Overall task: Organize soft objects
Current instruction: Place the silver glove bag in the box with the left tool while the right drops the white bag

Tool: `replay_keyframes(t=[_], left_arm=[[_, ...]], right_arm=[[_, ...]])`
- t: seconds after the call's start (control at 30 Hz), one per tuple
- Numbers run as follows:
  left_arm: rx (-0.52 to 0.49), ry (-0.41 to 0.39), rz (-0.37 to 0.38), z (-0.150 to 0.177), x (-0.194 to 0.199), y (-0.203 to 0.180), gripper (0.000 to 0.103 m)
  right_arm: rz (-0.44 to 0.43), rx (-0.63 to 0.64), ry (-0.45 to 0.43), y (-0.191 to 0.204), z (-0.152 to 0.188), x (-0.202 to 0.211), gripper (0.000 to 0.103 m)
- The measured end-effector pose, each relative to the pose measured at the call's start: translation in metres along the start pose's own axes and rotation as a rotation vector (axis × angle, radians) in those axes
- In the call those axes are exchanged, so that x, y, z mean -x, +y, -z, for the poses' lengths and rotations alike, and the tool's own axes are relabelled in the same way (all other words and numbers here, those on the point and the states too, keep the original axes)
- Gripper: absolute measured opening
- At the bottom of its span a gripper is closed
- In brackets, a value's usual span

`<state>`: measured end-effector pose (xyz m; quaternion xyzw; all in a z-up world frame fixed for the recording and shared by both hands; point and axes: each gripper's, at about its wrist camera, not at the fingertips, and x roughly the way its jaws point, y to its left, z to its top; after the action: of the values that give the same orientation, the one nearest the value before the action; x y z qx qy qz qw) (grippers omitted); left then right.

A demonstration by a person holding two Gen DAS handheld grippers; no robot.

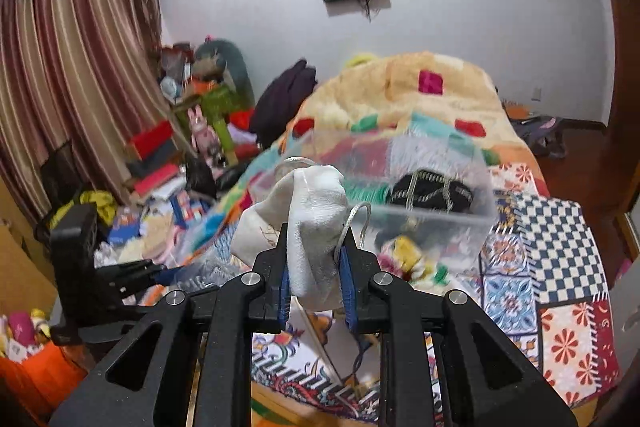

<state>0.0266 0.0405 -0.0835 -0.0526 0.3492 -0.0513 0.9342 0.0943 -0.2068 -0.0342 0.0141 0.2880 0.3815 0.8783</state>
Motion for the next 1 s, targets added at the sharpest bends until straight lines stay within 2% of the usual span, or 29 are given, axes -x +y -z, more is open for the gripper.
replay_keyframes(t=[0.27,0.47,0.7,1.0], left_arm=[[-0.002,-0.169,-0.016,-0.057,0.019,-0.001,0.043],[0.01,-0.221,-0.011,-0.094,0.007,0.003,0.043],[-0.002,-0.175,-0.03,-0.119,-0.038,0.008,0.043],[-0.07,-0.064,-0.039,-0.124,-0.096,-0.003,0.043]], right_arm=[[0.051,-0.007,-0.108,-0.011,-0.029,0.011,0.019],[0.136,-0.006,-0.128,-0.027,-0.047,-0.006,0.019],[0.18,0.018,-0.063,-0.041,-0.051,-0.042,0.019],[0.185,0.03,0.071,-0.055,-0.038,-0.09,0.019]])
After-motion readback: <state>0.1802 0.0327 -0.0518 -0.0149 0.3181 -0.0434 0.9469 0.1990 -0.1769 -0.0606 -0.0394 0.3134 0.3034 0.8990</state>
